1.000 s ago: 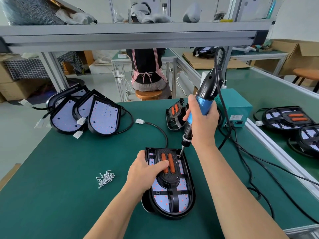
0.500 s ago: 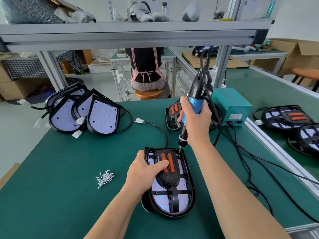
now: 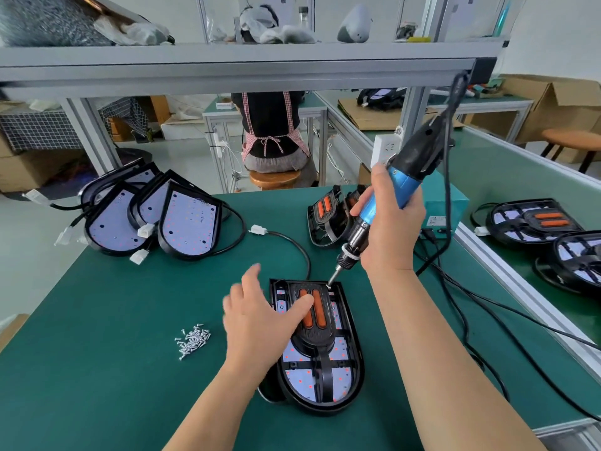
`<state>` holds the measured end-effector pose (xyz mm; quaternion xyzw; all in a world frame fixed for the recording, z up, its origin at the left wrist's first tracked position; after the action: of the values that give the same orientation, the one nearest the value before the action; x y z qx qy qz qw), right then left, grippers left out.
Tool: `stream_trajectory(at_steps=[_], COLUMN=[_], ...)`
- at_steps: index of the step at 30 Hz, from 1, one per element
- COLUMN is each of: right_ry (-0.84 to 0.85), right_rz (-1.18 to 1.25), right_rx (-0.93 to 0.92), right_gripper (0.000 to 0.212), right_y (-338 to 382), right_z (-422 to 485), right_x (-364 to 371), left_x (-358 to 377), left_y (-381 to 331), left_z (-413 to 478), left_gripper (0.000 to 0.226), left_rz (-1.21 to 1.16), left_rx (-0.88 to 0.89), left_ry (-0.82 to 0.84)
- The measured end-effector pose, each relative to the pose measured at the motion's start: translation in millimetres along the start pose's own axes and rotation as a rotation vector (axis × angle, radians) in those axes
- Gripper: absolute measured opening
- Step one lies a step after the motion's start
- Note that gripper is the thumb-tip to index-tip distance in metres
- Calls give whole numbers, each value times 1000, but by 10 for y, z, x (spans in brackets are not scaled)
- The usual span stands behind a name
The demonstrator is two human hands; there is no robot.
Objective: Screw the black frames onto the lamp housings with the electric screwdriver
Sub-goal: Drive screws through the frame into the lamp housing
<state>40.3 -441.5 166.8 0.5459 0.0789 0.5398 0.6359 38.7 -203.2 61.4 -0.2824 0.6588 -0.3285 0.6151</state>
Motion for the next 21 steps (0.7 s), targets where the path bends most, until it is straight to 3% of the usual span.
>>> stream_trajectory(at_steps=[2,4,9,17,21], right_ry=[0,7,13,-49,-43], right_rz=[67,115,141,191,197], right_rx=[2,13,55,60,74], right_gripper=[16,17,20,18,20], right_y=[84,145,210,351,367], right_z=[-14,-48,-124,-169,-195], right_x=[22,64,142,56,60], left_x=[-134,-73,36,32,26], left_y=[-395,-654,-836,-674,-623], left_z=[-74,-122,-200,-265,-236], left_gripper=[70,44,13,21,39], left_rz=[142,243,317,145,28], left_rx=[318,523,644,591,495], left_ry=[-131,-87,-98,-102,-53])
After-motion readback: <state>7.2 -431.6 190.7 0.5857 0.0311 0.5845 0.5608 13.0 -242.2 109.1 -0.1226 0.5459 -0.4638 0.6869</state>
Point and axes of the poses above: each hand's wrist, its own z-axis towards the middle knuckle, its own x-axis out of the palm, y = z × x, the point moved 9 cm from there along z, towards the middle knuckle, and after that the axes turned 7 degrees about y, right-handed, at the moved point
